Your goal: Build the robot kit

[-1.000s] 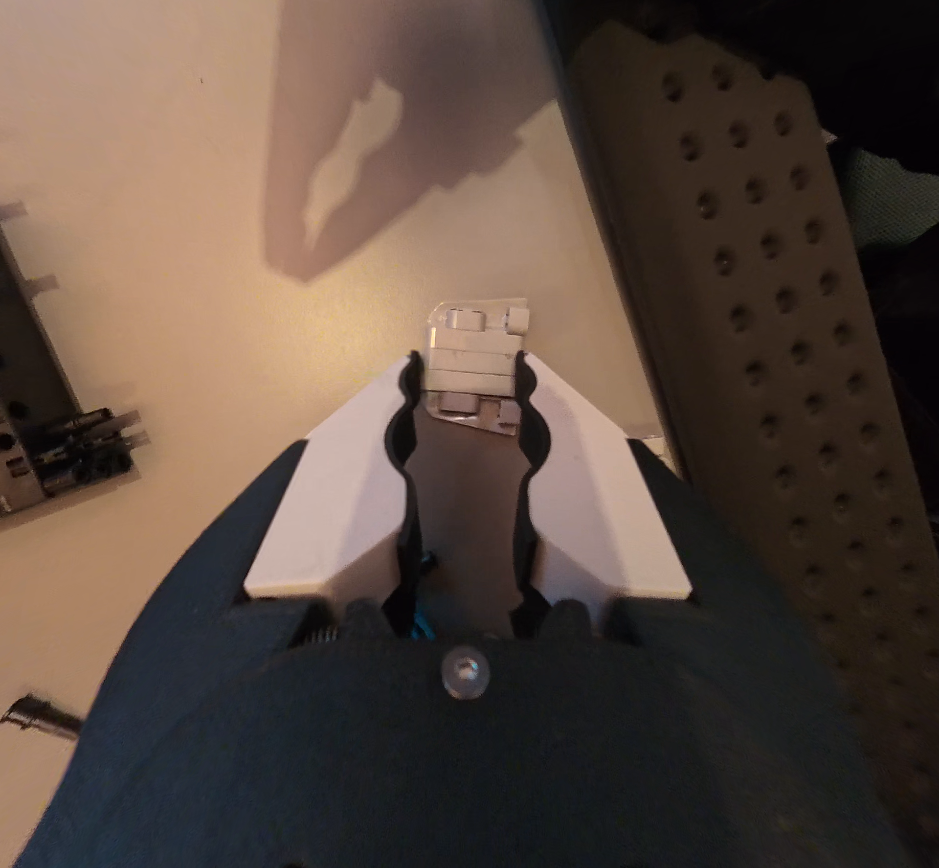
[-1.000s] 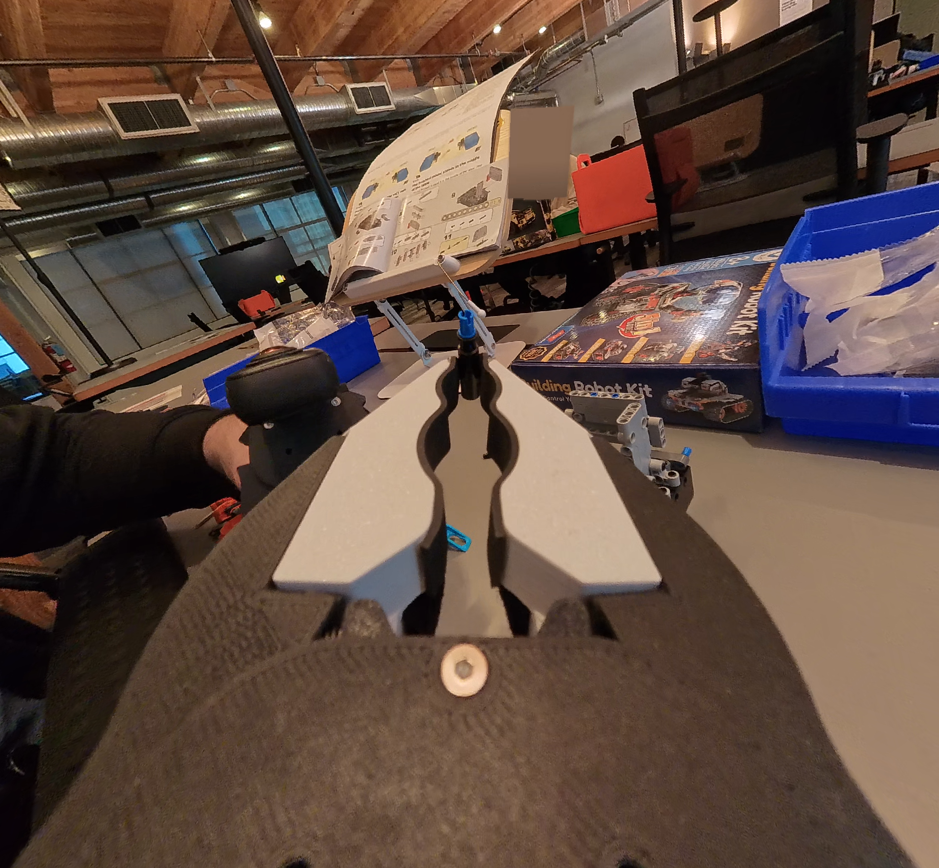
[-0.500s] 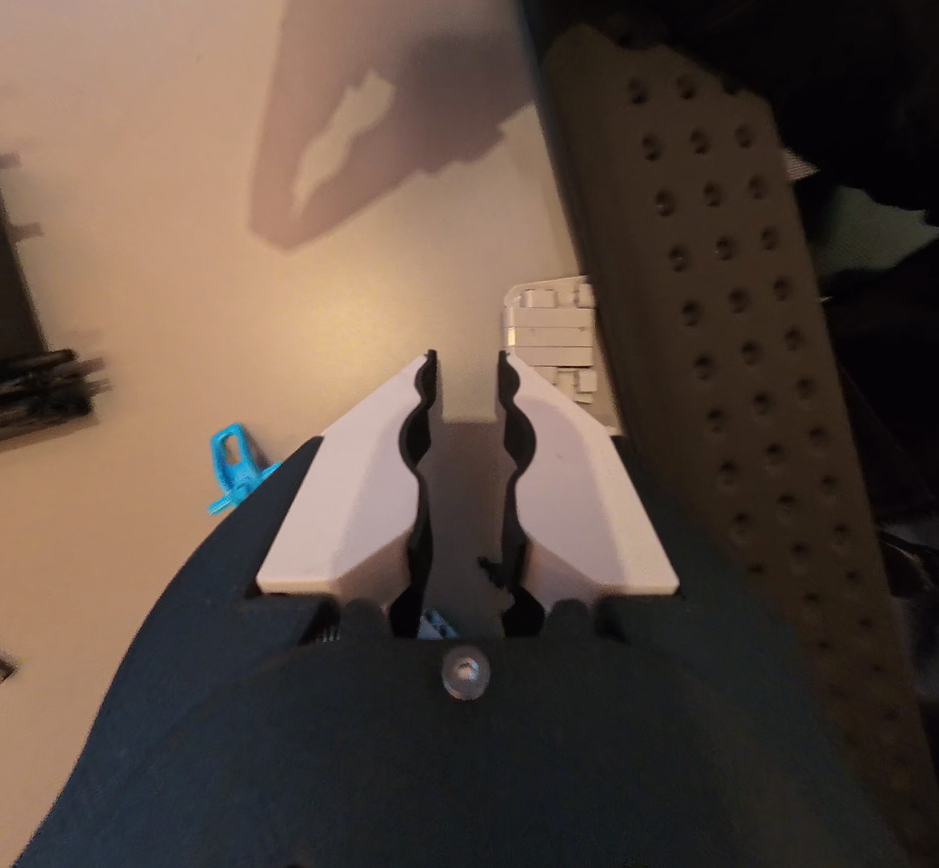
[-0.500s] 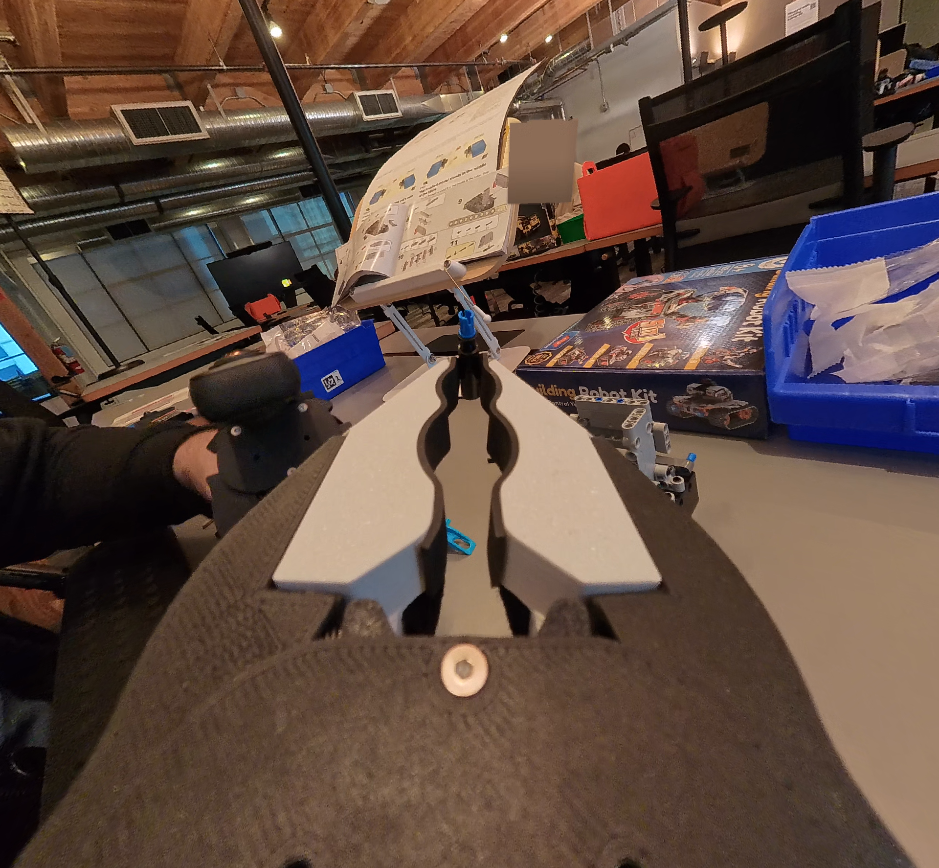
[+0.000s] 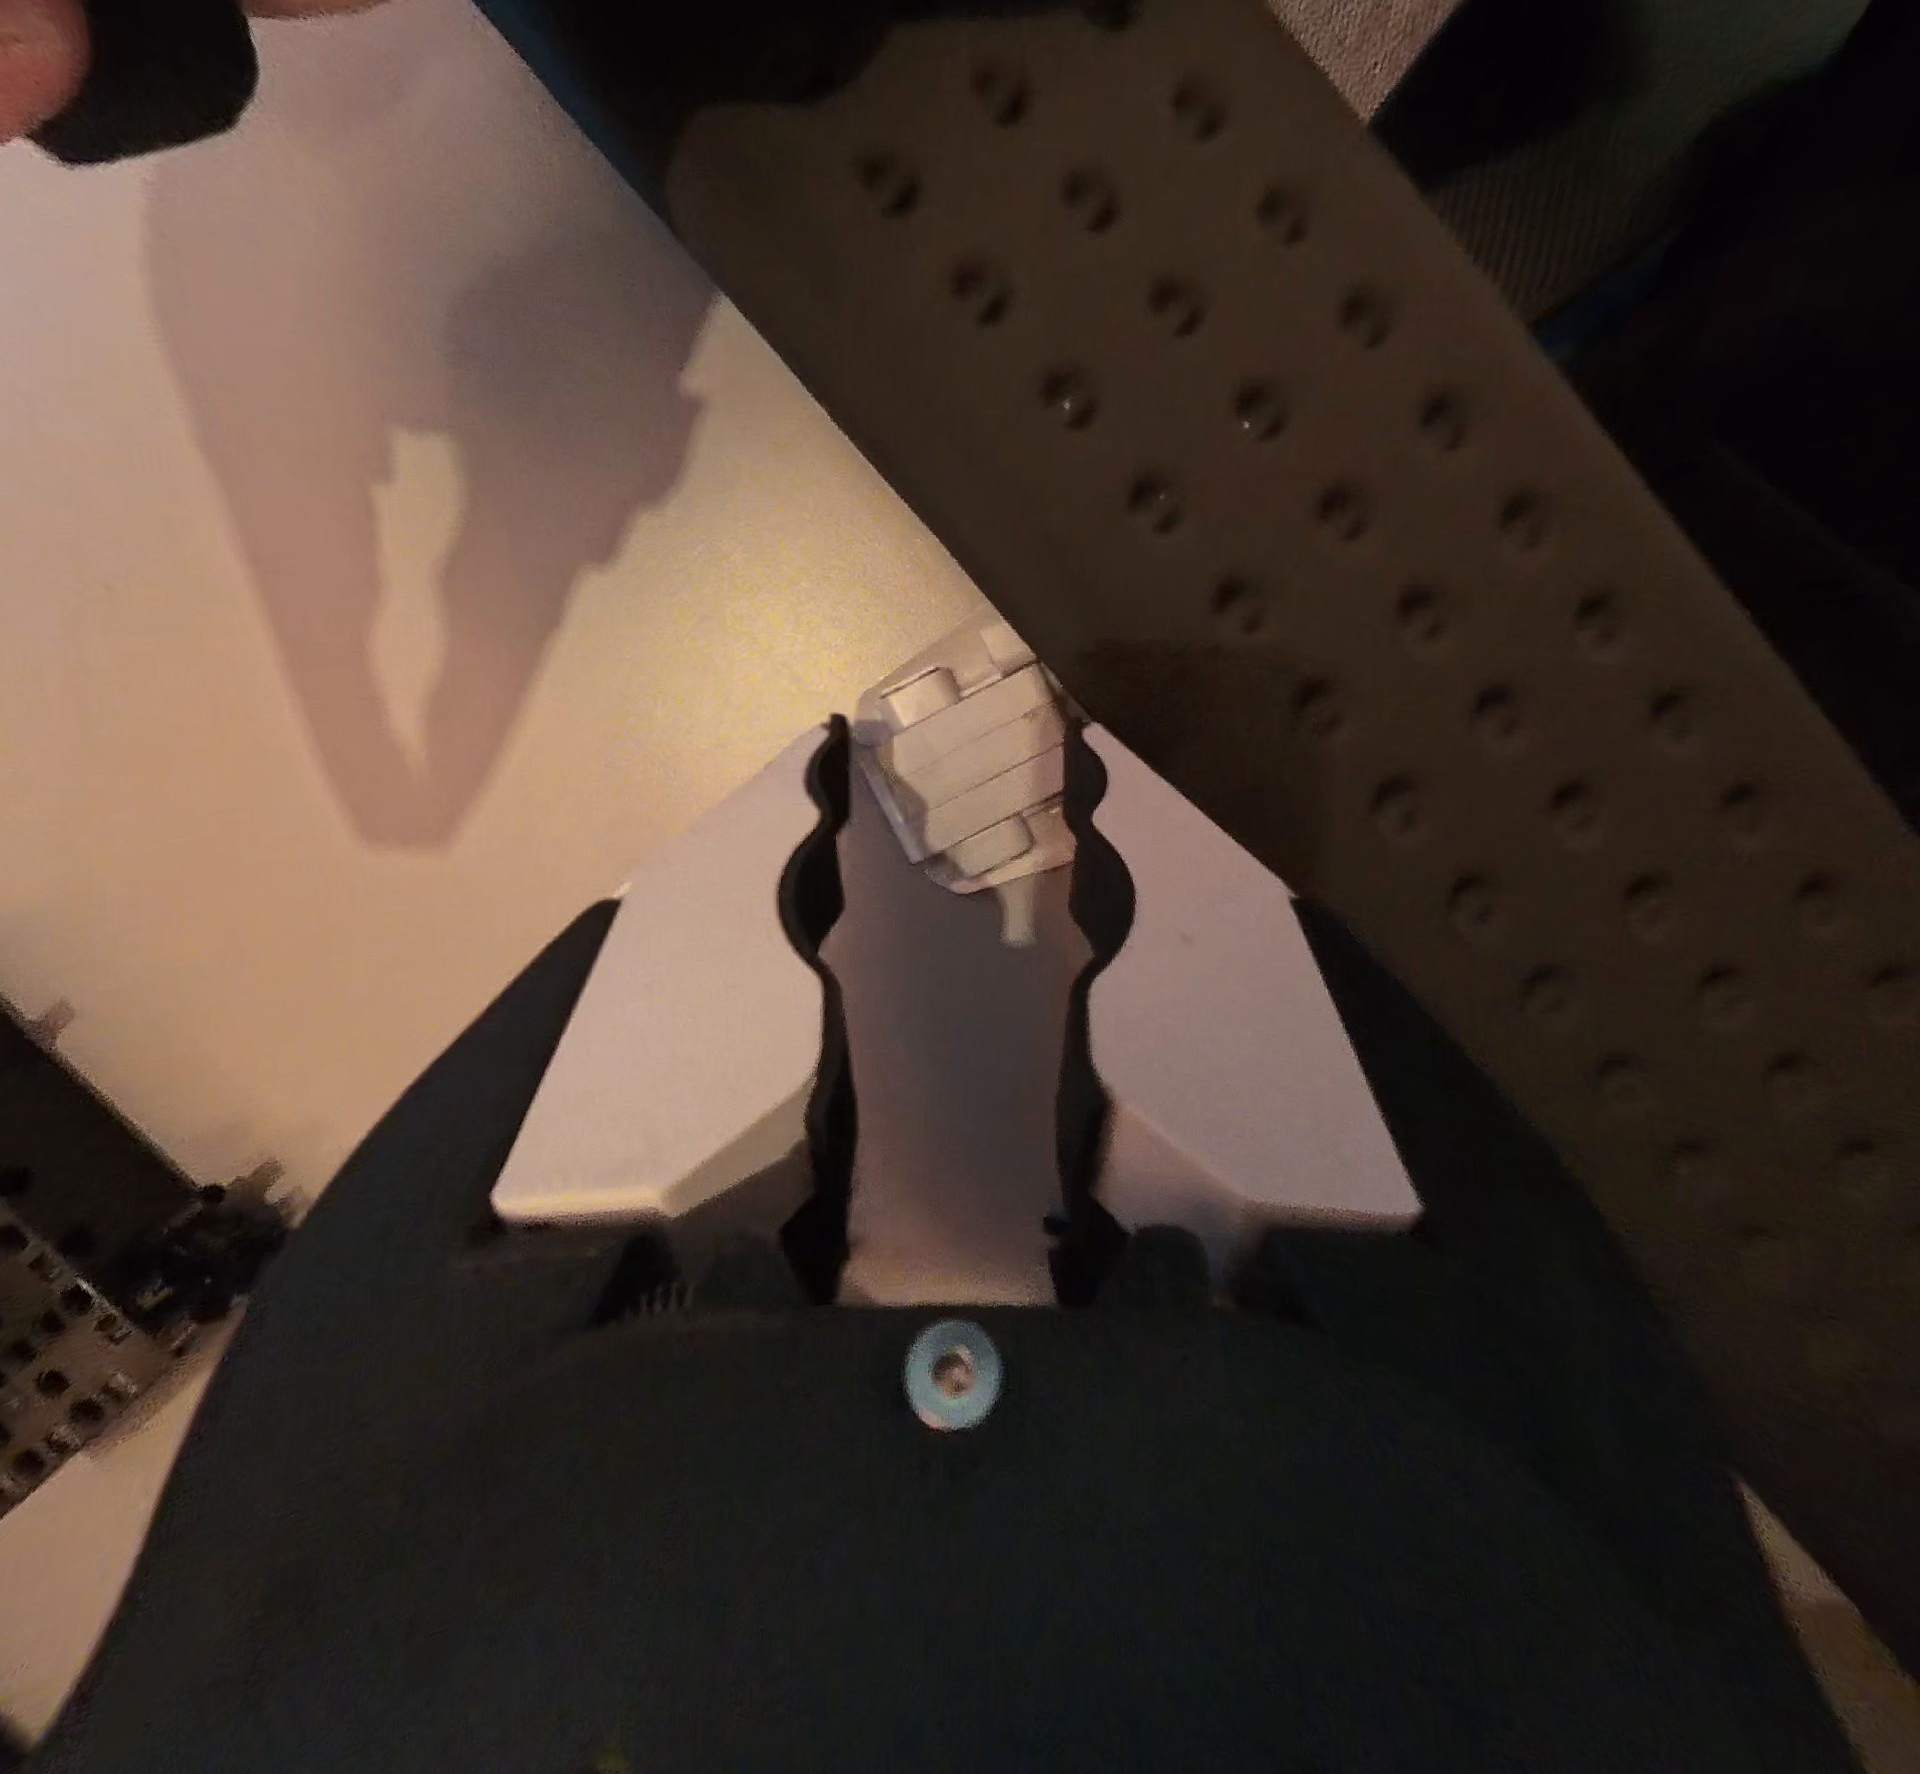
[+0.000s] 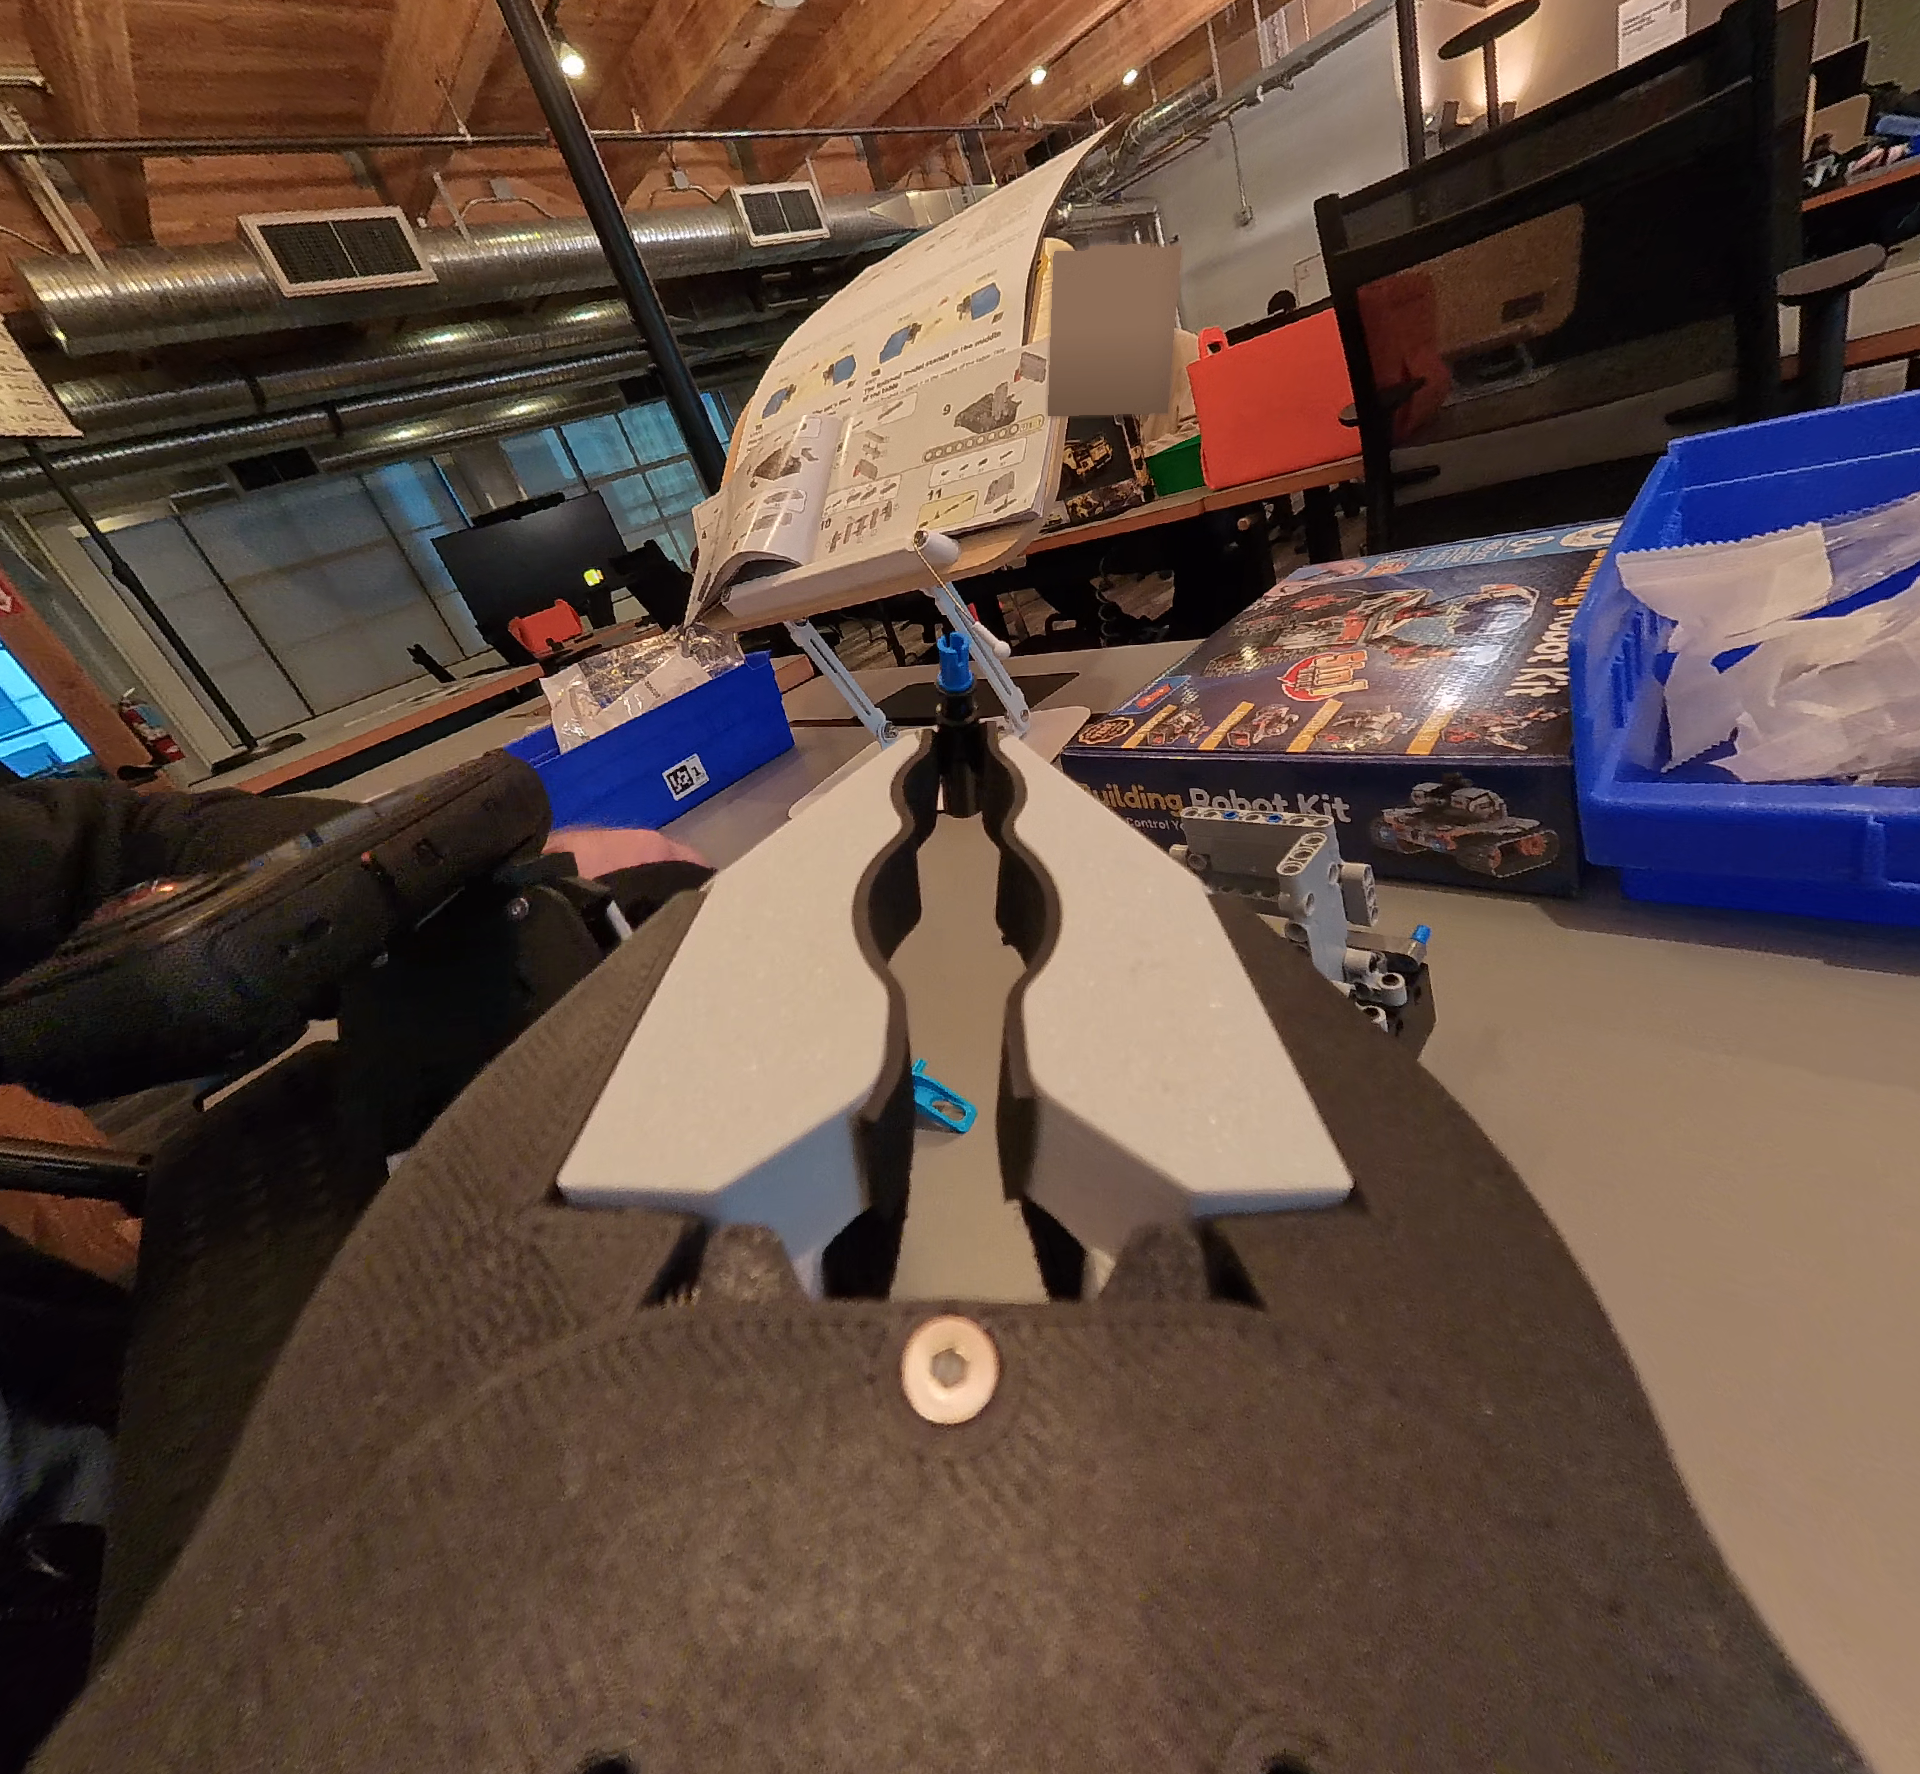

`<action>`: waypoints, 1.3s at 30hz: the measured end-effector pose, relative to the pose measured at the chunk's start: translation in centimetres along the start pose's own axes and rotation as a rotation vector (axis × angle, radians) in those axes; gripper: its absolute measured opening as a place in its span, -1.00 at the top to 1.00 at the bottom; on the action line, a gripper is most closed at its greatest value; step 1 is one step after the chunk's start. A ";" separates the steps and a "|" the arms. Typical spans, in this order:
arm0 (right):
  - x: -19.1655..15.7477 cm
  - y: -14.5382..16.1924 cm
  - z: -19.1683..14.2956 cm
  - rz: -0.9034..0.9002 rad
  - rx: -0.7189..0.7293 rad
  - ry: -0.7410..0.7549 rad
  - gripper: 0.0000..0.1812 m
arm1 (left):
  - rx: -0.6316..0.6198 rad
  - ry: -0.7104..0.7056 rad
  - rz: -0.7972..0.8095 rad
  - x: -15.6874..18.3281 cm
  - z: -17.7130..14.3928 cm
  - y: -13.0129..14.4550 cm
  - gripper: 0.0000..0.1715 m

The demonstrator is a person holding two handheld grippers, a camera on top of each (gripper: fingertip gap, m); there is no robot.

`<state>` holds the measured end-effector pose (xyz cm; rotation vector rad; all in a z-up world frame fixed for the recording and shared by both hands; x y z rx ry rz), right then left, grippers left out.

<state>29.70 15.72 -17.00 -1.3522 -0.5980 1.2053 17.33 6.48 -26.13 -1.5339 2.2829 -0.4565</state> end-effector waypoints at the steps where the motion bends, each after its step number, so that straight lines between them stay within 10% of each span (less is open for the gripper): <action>1: 0.0 0.0 0.0 0.001 0.002 0.000 0.95 | -0.005 0.000 -0.018 0.0 0.0 0.1 0.57; 9: -0.1 0.0 0.0 0.005 0.003 -0.015 0.94 | 0.036 -0.140 -0.469 -2.1 -1.5 3.5 0.67; 18: -0.1 0.0 0.0 0.010 0.000 -0.014 0.94 | -0.012 -0.035 -0.001 -2.0 -0.7 3.1 0.19; 31: -0.1 0.6 0.4 0.043 -0.044 -0.045 0.94 | 0.062 -0.145 -0.179 -2.0 -1.0 4.2 0.39; 39: -0.9 2.2 1.9 0.148 -0.120 -0.171 0.95 | 0.184 -0.522 -0.307 -2.0 -5.6 5.6 0.39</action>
Point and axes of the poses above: each gripper's, where its closed fingertips meet, z out along the fingers, y out of its underside, x = y × z across the jaws, the point moved 7 cm from there along -z, back along the fingers, and after that the axes turned 7 degrees about -y, right-handed, at the moved point
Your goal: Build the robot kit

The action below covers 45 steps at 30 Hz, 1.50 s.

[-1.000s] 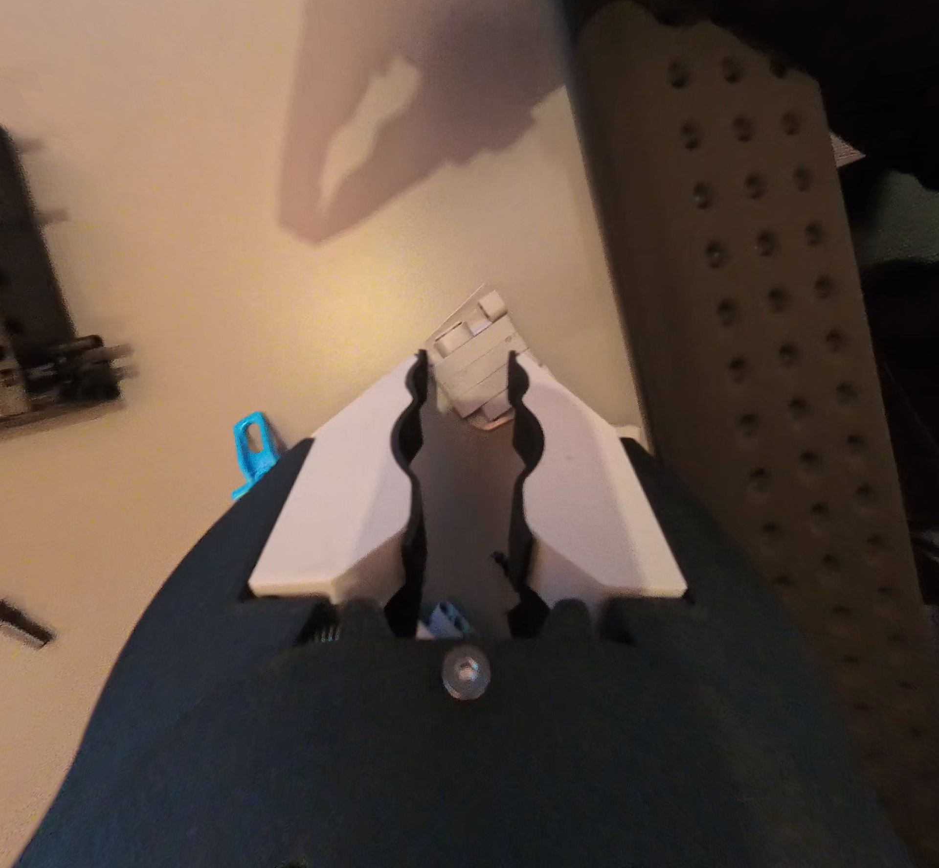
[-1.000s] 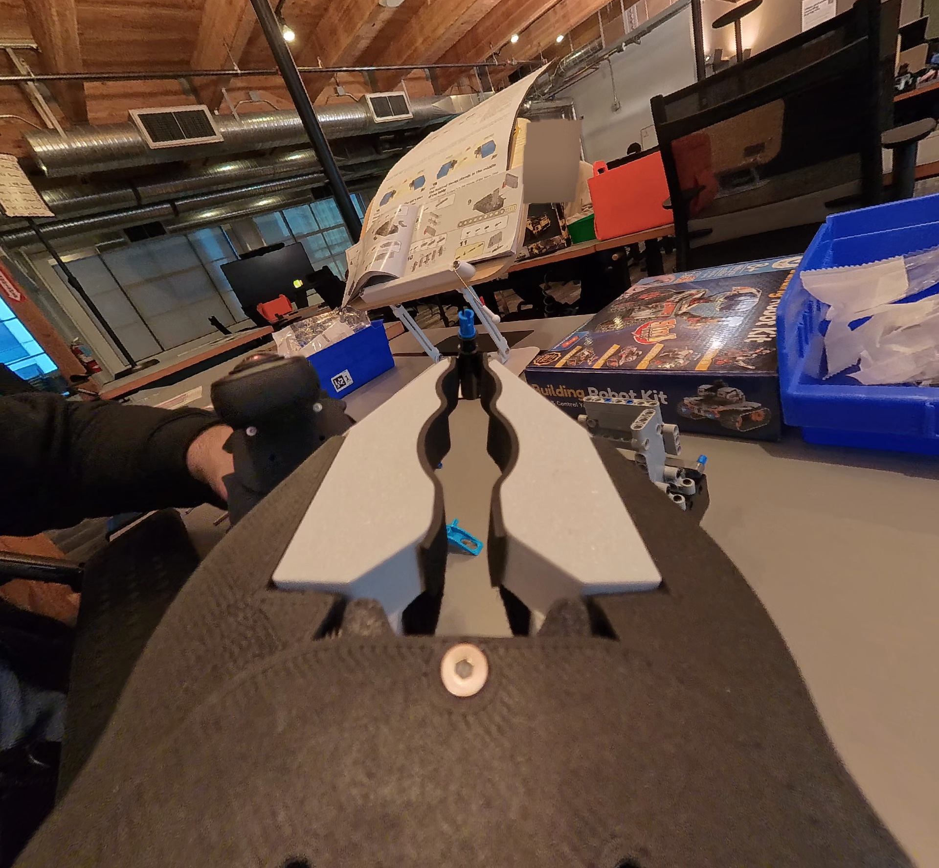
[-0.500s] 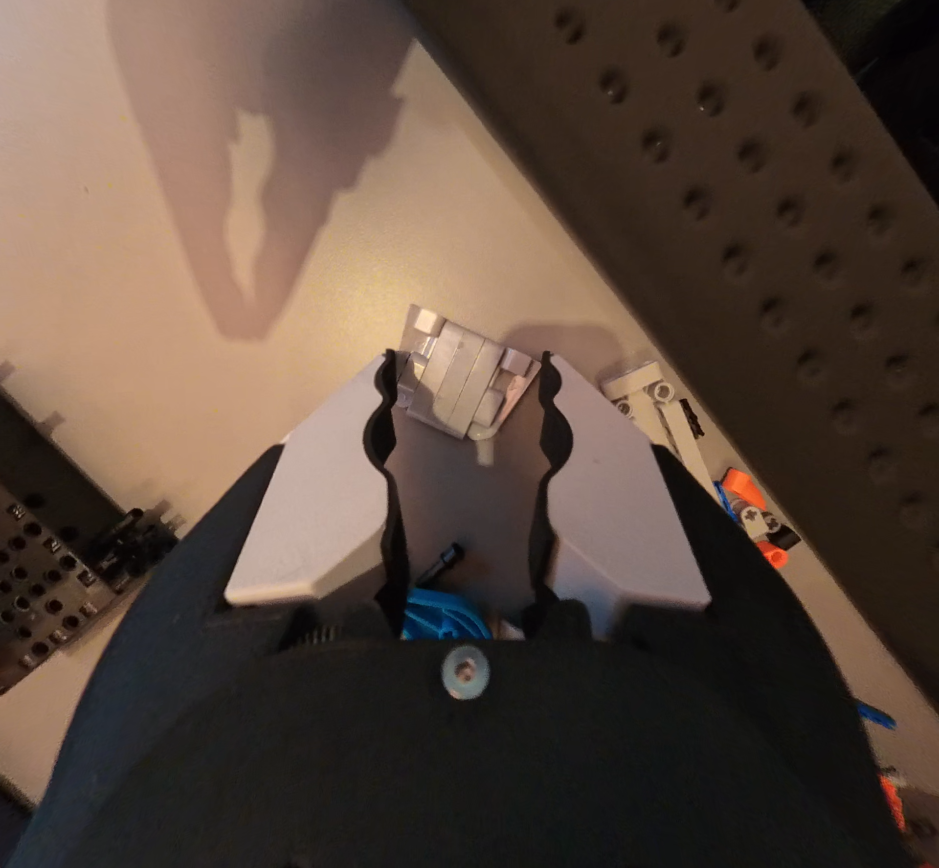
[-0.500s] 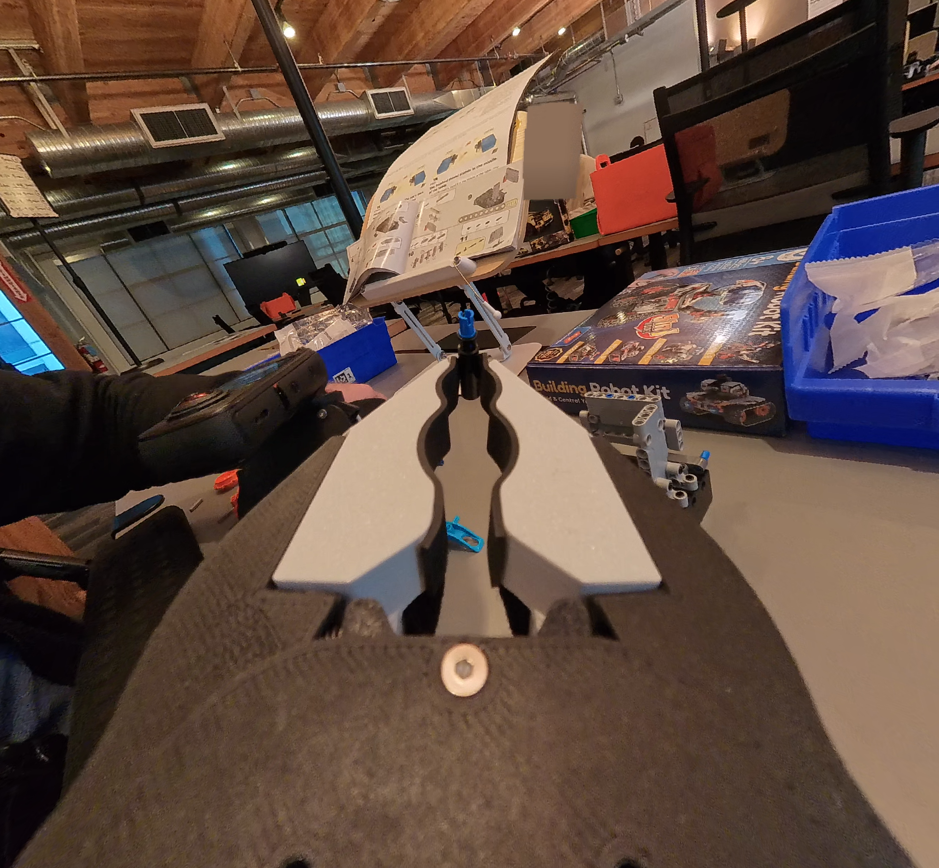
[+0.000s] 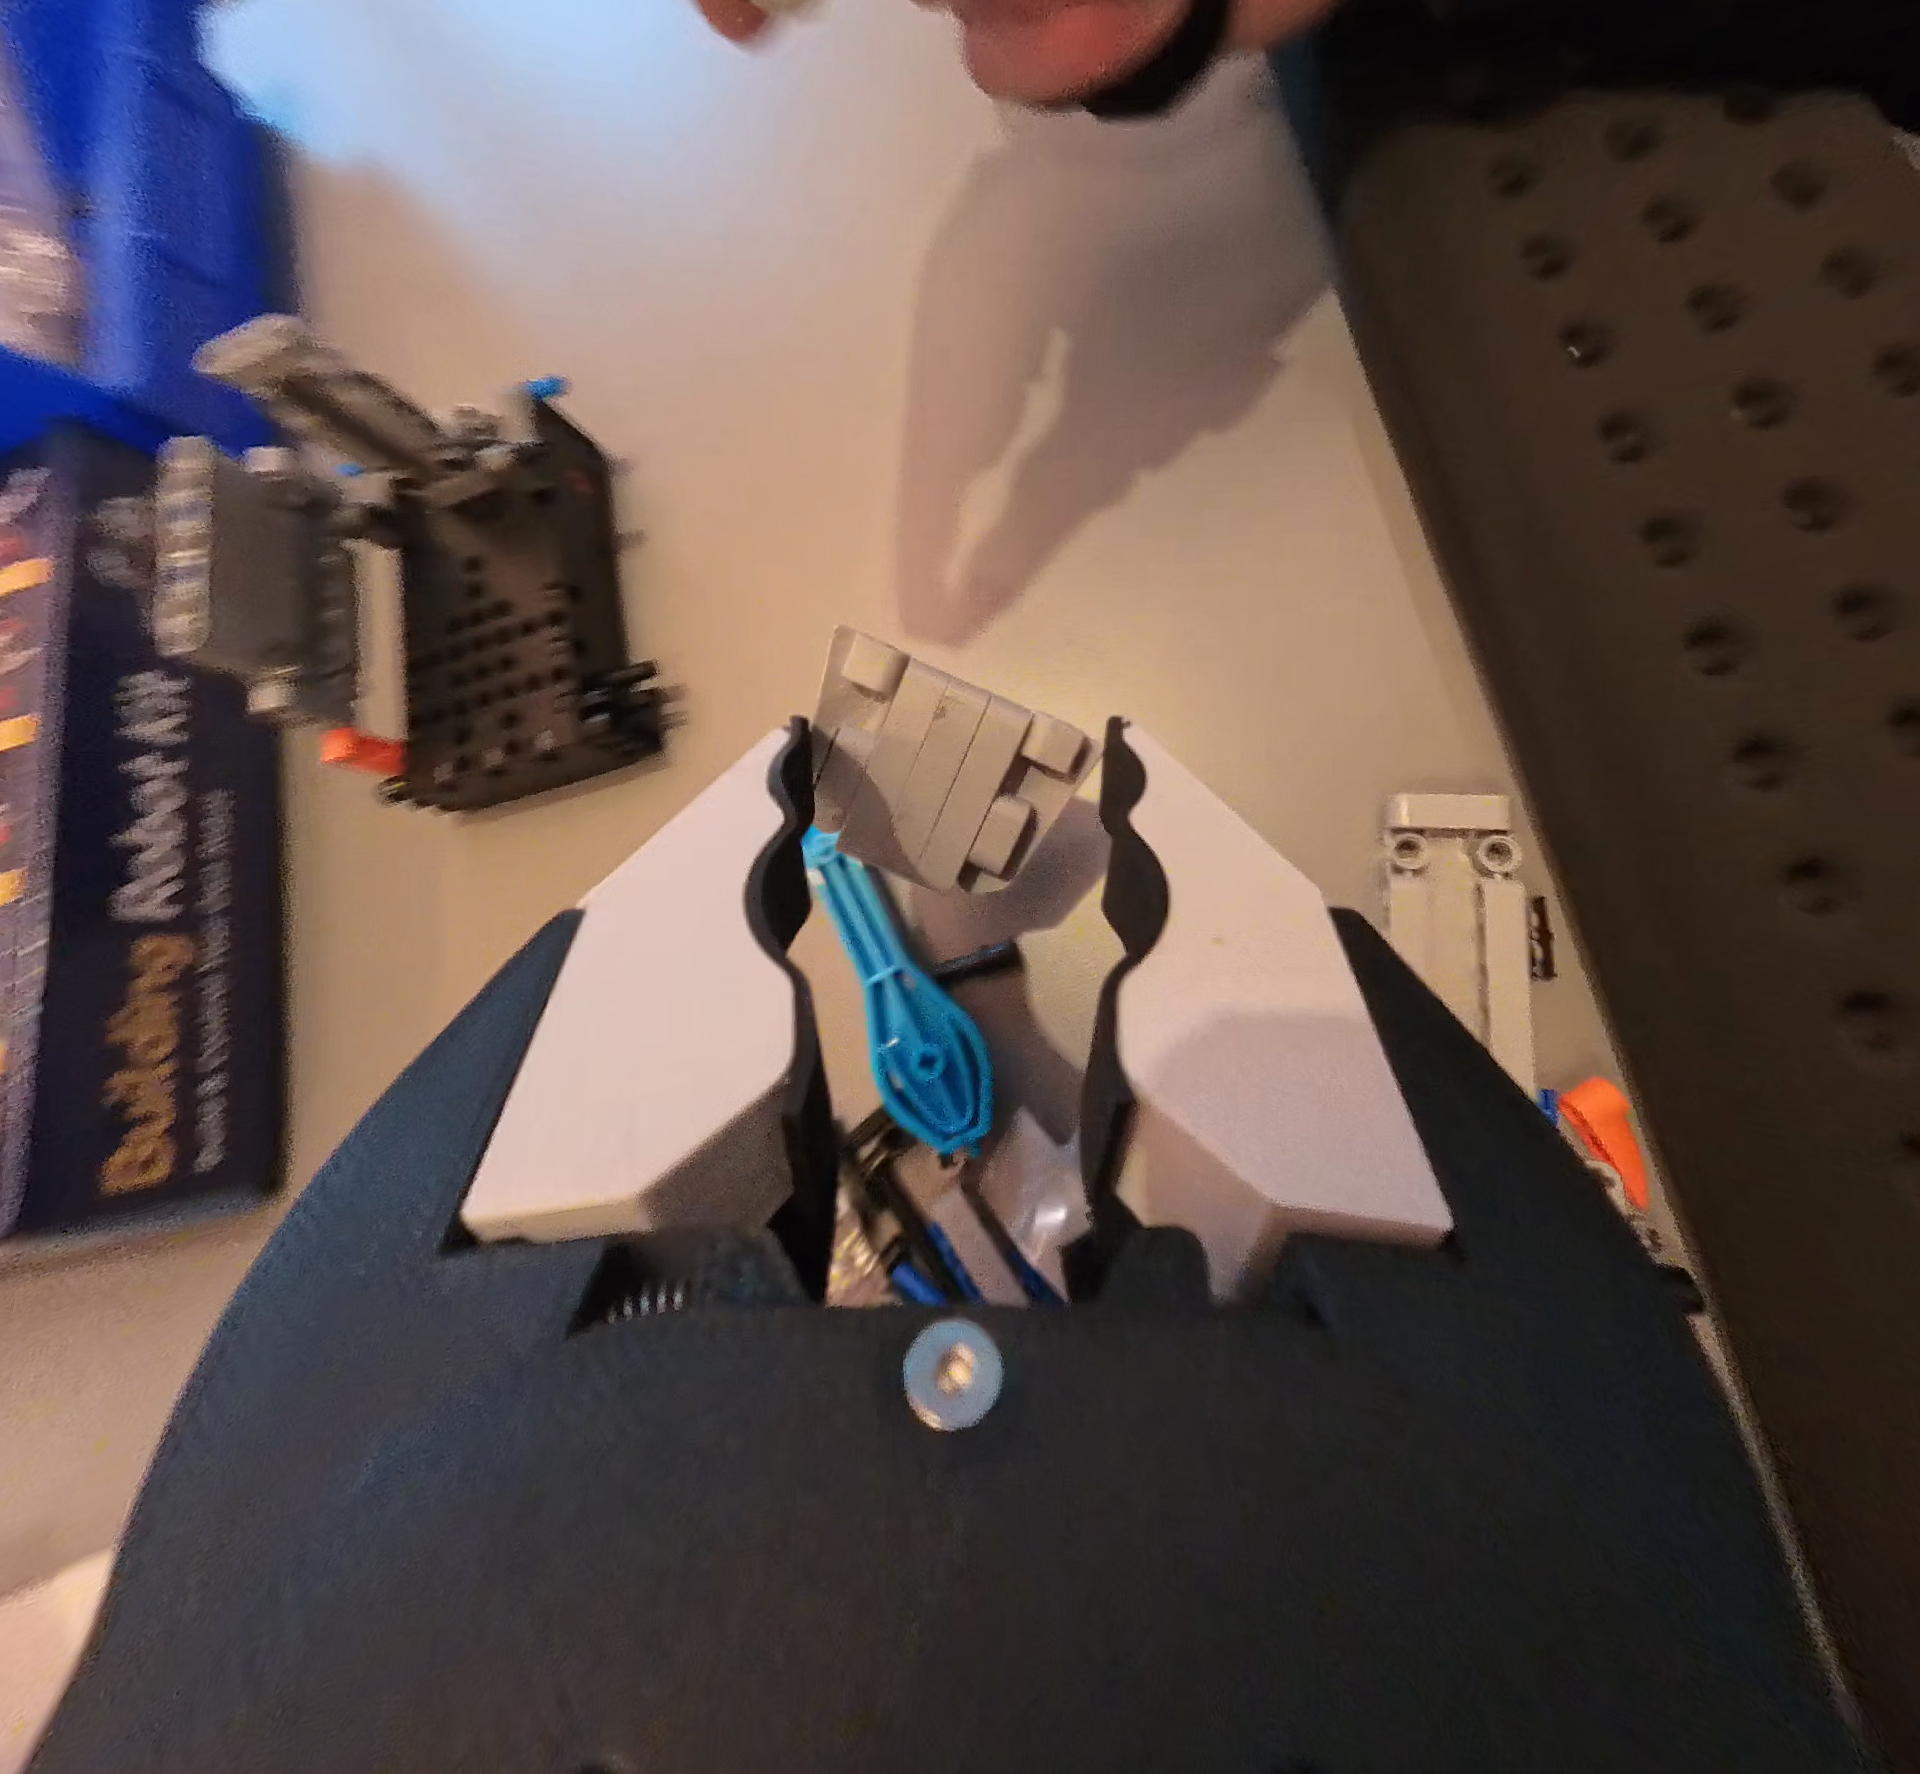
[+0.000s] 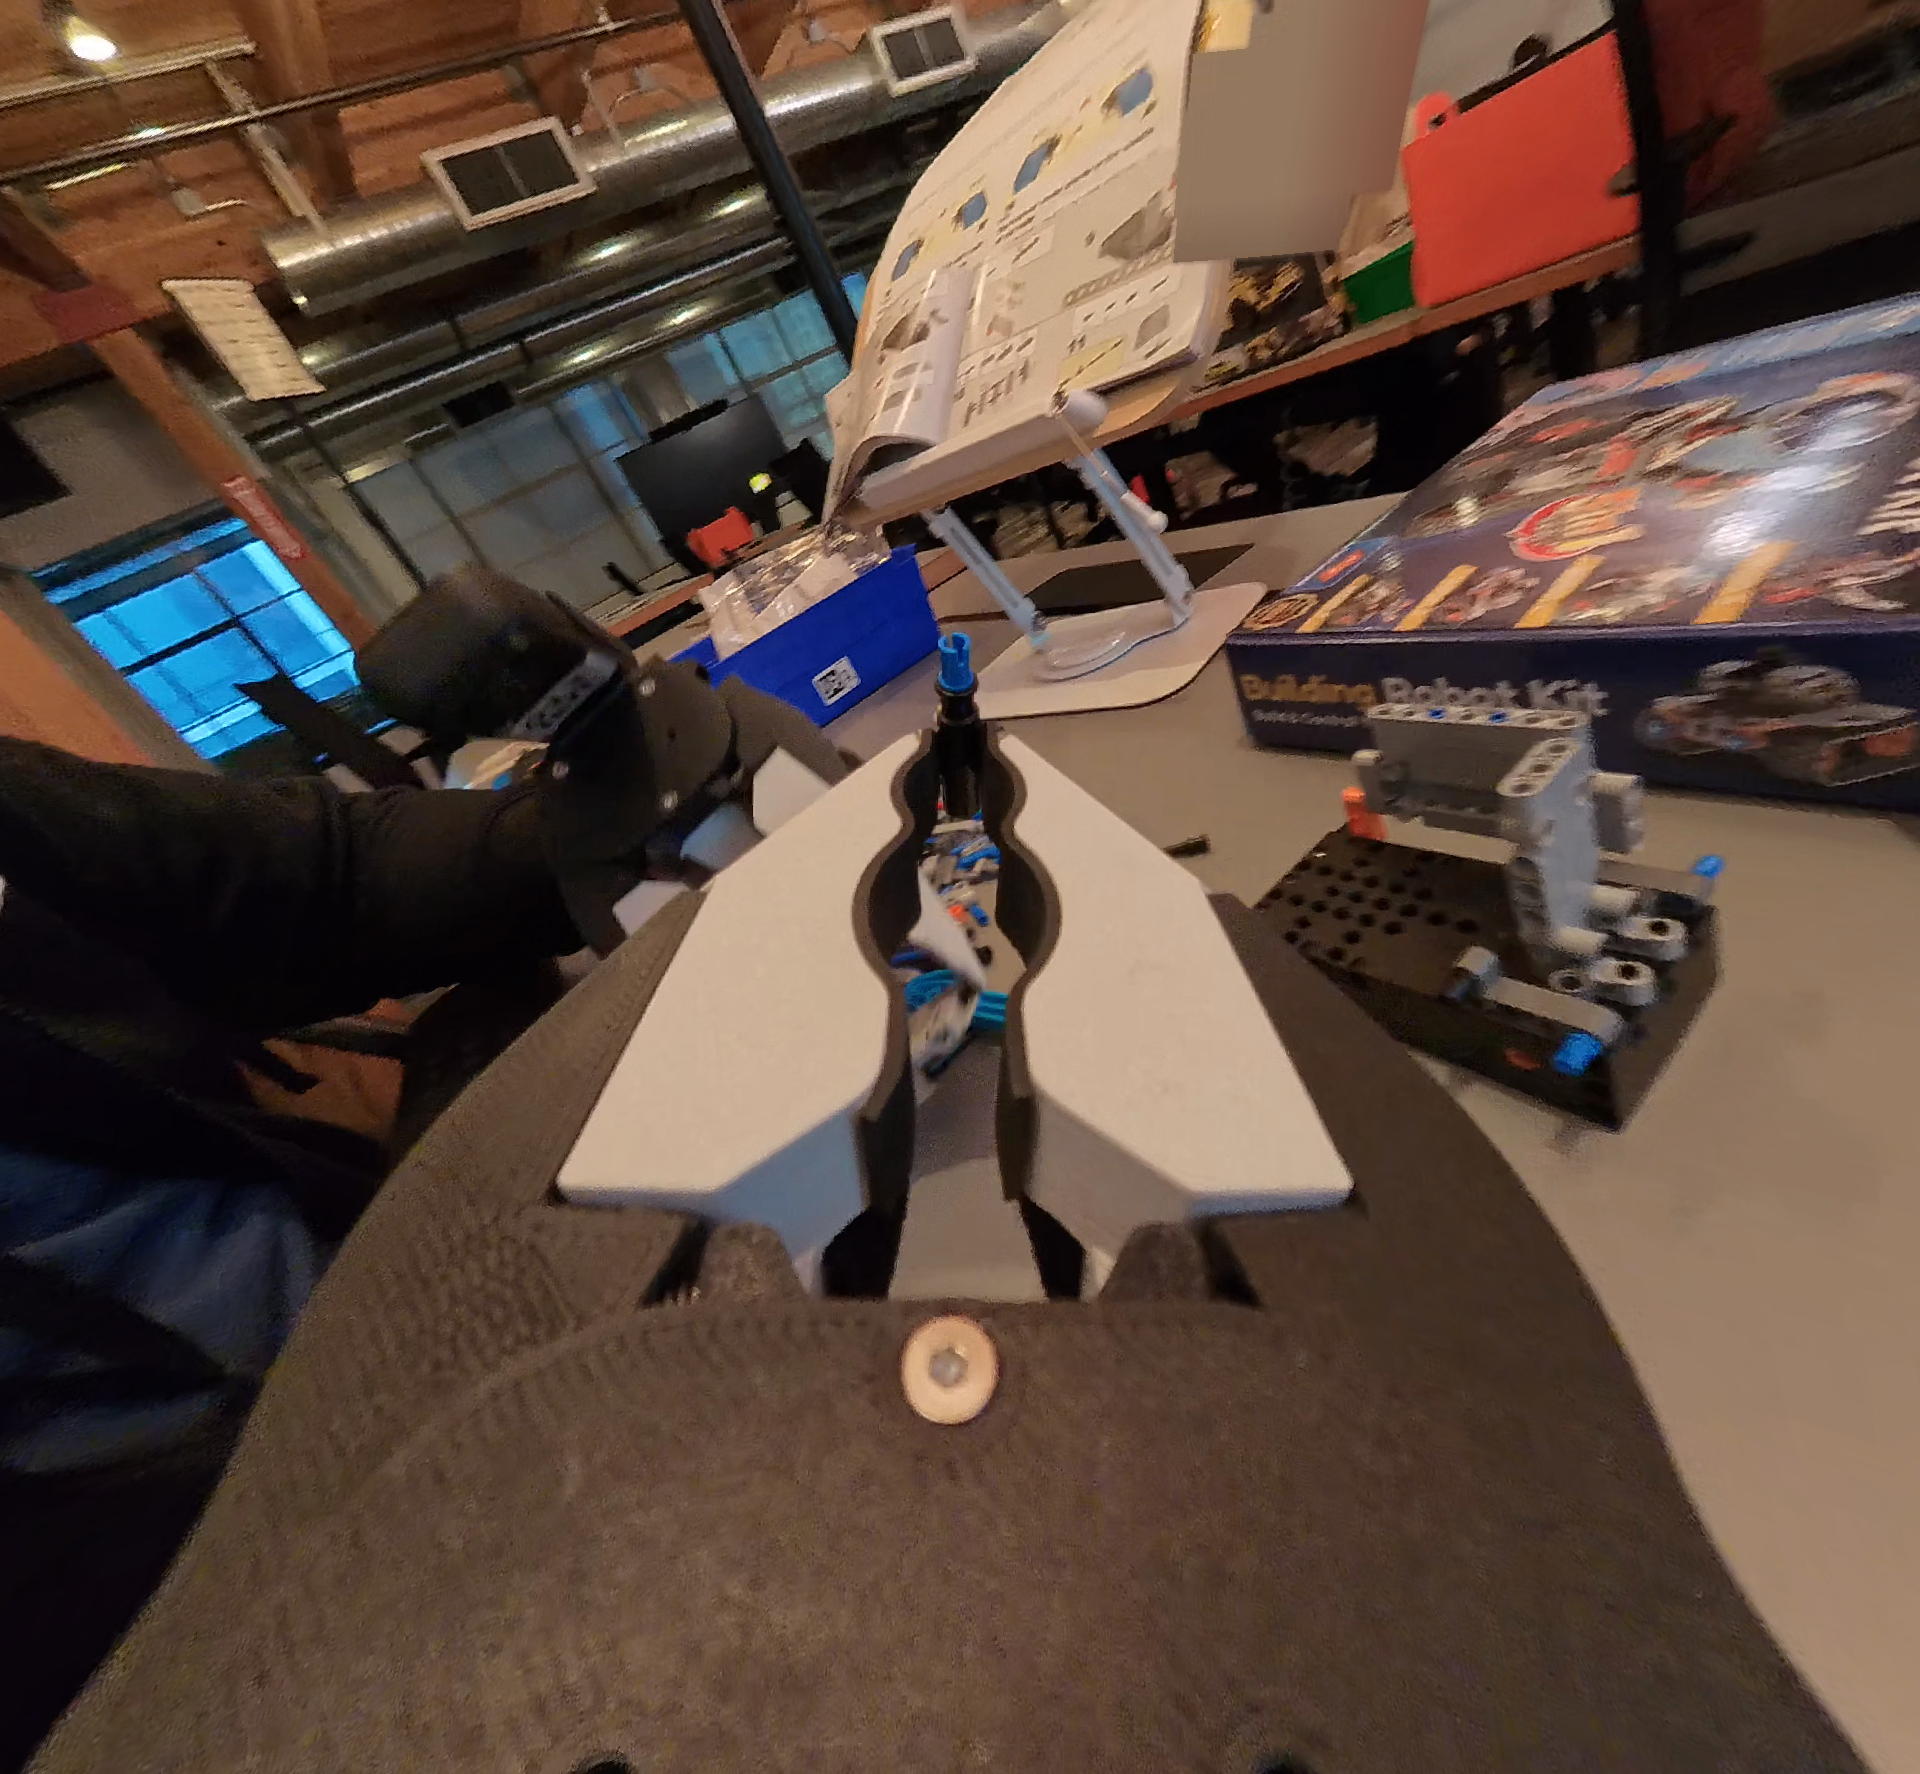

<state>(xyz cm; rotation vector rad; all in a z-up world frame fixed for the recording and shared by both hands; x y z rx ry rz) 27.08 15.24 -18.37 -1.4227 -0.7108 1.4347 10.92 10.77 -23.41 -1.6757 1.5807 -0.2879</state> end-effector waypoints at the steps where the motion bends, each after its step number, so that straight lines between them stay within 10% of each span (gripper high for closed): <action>1: -0.2 0.2 0.4 0.010 -0.014 -0.025 0.95 | 0.016 -0.054 -0.007 -0.4 -0.7 0.1 0.39; 13: -2.0 4.2 6.3 0.159 -0.272 -0.147 0.95 | 0.113 -0.389 0.091 -0.8 -5.6 1.0 0.39; 45: -1.2 6.3 7.6 0.227 -0.353 -0.081 0.96 | -0.009 -0.553 0.356 0.7 -4.1 1.2 0.56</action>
Point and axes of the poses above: each gripper's, where its closed fingertips meet, z out along the fingers, y out of its underside, x = y × z across the jaws, the point moved 7 cm from there along -z, back along the fingers, and after that the axes turned 7 degrees about -y, right-handed, at the moved point
